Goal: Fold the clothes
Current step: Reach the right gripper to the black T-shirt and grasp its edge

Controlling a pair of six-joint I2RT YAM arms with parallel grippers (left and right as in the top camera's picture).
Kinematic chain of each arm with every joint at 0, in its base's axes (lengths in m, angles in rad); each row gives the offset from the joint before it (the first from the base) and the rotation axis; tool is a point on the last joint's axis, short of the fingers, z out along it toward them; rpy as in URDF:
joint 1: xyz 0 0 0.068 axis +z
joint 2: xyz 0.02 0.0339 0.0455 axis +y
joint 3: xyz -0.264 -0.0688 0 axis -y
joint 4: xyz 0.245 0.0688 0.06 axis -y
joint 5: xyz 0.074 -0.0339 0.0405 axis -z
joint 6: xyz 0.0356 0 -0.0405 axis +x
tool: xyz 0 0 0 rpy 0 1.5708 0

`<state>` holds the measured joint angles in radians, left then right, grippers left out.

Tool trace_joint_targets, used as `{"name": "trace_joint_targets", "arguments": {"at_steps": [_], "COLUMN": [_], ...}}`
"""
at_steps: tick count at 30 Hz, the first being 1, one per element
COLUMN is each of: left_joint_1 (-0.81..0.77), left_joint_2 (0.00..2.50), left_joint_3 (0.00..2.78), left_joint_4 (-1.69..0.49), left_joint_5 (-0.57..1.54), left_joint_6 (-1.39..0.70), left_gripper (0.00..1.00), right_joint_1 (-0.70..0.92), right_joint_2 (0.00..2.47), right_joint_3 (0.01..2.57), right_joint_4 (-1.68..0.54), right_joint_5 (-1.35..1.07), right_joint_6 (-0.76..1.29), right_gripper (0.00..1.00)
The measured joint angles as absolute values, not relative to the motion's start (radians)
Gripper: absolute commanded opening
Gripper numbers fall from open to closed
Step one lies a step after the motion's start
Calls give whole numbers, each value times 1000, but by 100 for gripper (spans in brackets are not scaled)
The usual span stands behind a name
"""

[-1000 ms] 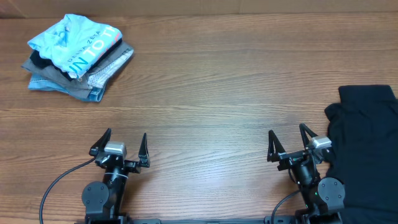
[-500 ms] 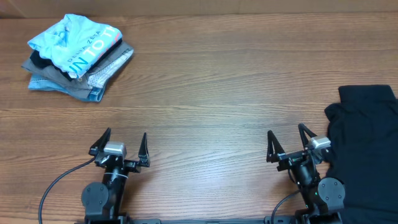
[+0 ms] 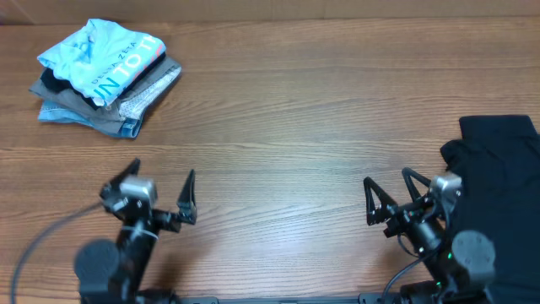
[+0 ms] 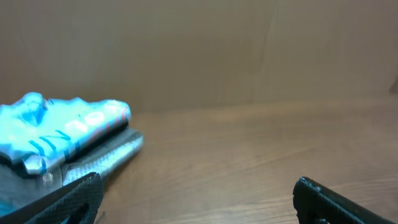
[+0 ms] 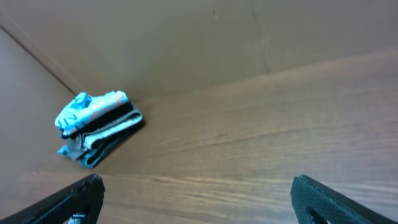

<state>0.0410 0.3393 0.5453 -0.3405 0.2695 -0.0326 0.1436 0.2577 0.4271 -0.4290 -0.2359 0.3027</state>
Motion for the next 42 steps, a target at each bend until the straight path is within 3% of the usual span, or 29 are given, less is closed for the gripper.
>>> {"name": "trace_joint_targets", "arguments": {"at_steps": [8,14,23,33,37,42], "left_joint_1": [41,41,41,41,41,41], "left_joint_2": [855,1086,1207,1210,1210,1210], "left_joint_3": [1065,1316,1340,1342,1342,1342], "left_joint_4": [-783,-1019,-1044,-1044,-1044,-1044], "left_joint_5": [342,364,435,459,461,461], "left_joint_6": [-65,-71,-71,-71,-71,-71], "left_gripper": [100,100,100,100,100,100], "right_joint_1": [143,124,63,-453,-496,-496], "right_joint_2": [801,1123,1392,1625,1713,1802], "right_joint_3": [882,1106,1179,1182,1182,1182], "right_joint_4": [-810,-922,-971,-933,-876,-849], "right_joint_5": [-187,-171,-154,-131,-135,-123], "right_joint_6": [303,261,245,376,398,415], "right_gripper": [100,100,100,89,83,83]}}
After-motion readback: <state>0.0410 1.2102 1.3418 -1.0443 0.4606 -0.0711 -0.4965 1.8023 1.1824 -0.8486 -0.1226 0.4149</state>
